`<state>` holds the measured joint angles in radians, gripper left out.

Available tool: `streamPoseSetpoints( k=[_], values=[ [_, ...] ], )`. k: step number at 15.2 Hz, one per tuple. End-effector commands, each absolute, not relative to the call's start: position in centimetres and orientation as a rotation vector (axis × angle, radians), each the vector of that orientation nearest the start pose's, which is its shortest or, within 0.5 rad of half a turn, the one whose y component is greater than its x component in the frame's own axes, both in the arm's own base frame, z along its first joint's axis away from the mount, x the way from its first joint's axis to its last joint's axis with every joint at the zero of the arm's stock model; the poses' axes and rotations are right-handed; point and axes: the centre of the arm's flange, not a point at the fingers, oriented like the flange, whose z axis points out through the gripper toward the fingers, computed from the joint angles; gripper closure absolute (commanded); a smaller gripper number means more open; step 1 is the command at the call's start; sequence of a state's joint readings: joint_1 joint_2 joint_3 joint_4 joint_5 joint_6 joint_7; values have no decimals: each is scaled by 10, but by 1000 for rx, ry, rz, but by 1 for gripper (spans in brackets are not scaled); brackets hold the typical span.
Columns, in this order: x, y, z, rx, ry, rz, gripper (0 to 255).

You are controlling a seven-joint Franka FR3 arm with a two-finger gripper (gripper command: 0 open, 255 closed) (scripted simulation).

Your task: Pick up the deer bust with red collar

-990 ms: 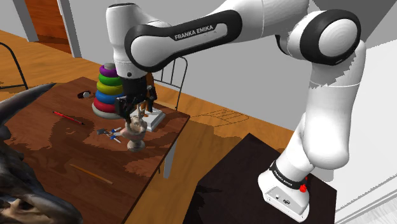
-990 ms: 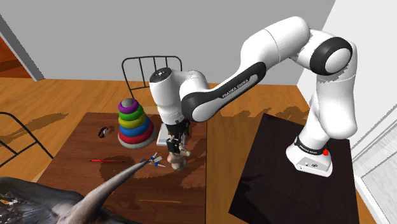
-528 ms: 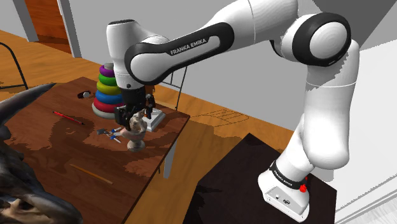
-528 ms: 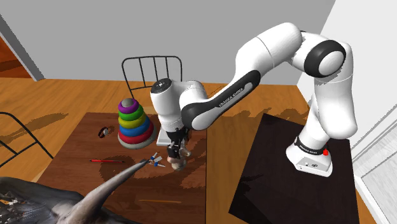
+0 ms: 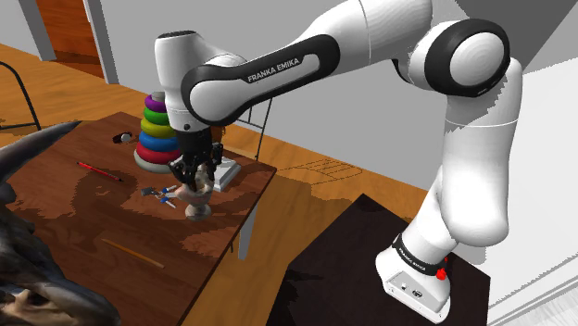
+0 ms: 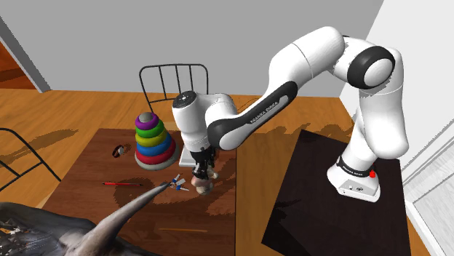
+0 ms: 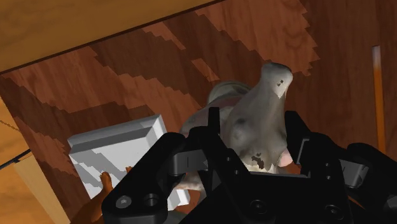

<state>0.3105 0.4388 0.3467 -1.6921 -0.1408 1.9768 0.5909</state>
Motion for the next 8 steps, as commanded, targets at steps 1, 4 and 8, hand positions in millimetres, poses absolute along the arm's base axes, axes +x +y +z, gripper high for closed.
streamPoseSetpoints(
  k=[1, 4, 8],
  values=[
    [532, 371, 344, -3189, -172, 183, 255],
    [532, 371, 349, -3189, -172, 183, 255],
    [532, 371, 370, -3189, -172, 183, 255]
  ],
)
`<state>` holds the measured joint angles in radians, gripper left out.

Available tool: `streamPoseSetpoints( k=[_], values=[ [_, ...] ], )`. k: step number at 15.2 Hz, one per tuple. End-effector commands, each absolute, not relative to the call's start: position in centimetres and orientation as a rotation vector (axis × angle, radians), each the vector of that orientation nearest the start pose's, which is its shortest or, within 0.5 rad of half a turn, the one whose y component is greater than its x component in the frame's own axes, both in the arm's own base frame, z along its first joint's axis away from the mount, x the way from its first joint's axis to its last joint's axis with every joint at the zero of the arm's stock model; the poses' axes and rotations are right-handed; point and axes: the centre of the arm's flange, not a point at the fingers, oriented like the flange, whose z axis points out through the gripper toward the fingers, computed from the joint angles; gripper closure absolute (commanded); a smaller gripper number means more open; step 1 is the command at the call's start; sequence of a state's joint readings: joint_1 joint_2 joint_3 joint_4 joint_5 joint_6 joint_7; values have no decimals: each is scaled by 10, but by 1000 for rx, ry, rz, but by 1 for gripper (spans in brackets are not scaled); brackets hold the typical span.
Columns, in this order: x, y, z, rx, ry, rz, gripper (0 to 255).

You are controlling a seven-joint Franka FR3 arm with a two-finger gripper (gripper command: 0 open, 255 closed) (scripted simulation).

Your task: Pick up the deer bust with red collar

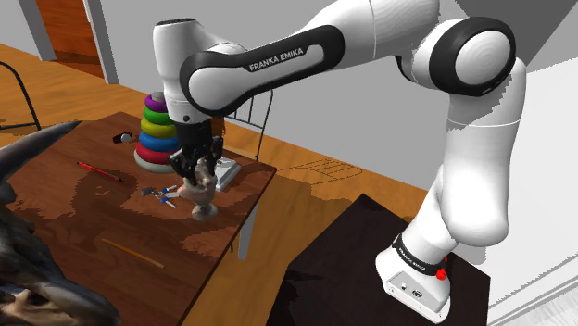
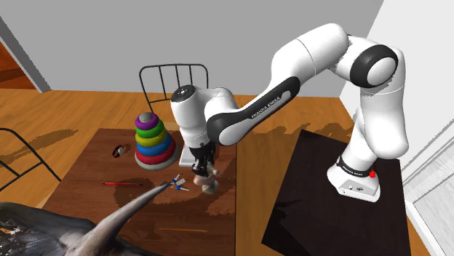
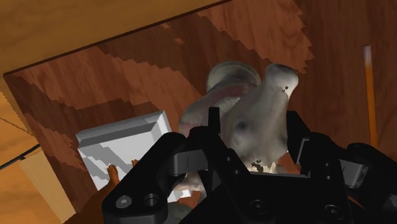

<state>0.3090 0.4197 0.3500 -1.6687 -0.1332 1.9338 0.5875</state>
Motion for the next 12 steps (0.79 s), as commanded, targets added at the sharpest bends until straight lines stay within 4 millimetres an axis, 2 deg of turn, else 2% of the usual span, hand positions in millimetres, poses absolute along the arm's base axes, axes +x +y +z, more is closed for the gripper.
streamPoseSetpoints(
  k=[1, 10, 12],
  values=[
    [532, 371, 375, -3189, -172, 183, 255],
    [532, 371, 423, -3189, -172, 183, 255],
    [532, 371, 424, -3189, -172, 183, 255]
  ],
)
